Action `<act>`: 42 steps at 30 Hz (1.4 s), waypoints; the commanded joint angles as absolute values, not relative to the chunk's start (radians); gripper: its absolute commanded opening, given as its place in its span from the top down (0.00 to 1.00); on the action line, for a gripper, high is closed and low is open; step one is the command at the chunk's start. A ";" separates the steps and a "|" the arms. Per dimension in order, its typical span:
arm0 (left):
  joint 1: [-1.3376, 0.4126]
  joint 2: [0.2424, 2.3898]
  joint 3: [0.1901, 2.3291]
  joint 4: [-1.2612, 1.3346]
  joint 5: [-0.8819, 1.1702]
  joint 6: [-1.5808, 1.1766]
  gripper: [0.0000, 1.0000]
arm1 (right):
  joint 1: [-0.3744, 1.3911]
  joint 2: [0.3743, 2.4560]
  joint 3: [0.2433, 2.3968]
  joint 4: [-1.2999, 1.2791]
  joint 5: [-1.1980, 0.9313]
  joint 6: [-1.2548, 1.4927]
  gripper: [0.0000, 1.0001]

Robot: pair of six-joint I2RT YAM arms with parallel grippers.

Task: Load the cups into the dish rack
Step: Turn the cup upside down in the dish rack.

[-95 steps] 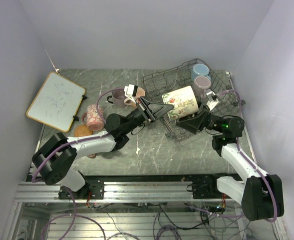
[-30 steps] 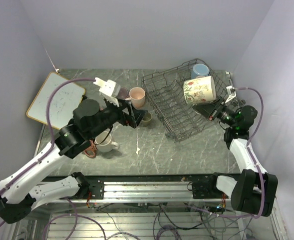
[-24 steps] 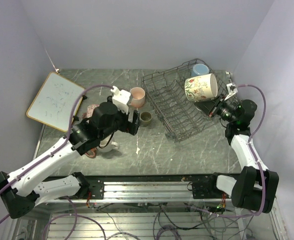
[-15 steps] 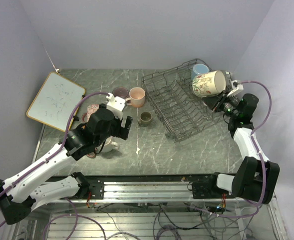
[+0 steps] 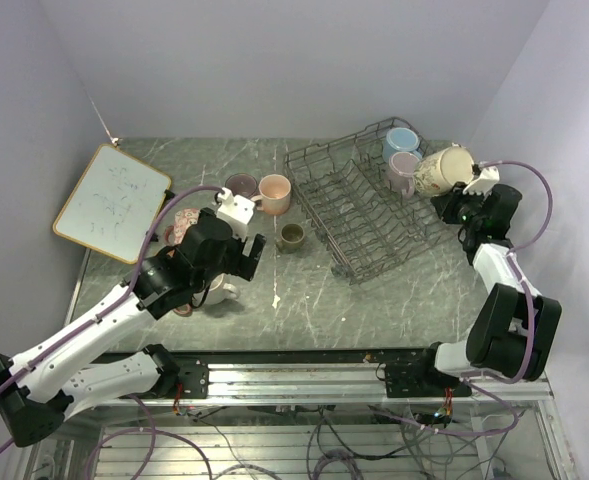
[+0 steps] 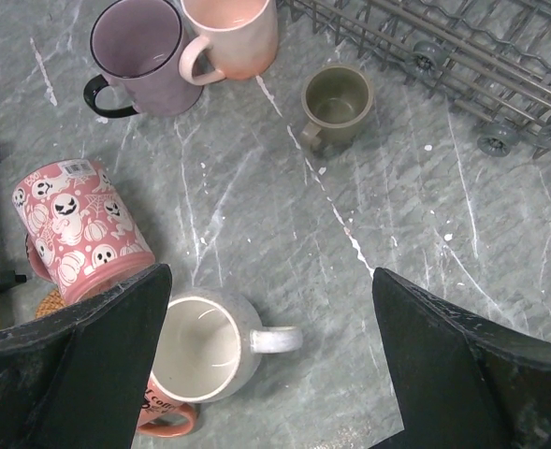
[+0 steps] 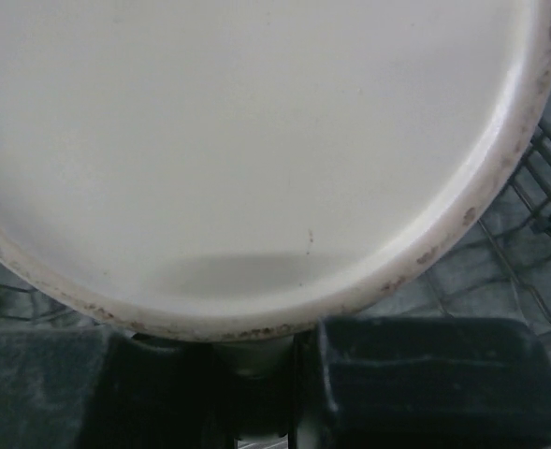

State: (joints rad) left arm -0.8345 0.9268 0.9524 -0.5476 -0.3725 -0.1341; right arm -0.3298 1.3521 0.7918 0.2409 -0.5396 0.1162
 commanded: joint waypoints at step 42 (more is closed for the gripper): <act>-0.821 0.955 0.958 -0.568 -0.418 -0.108 0.02 | -0.334 1.812 1.130 0.281 -0.332 -0.102 1.00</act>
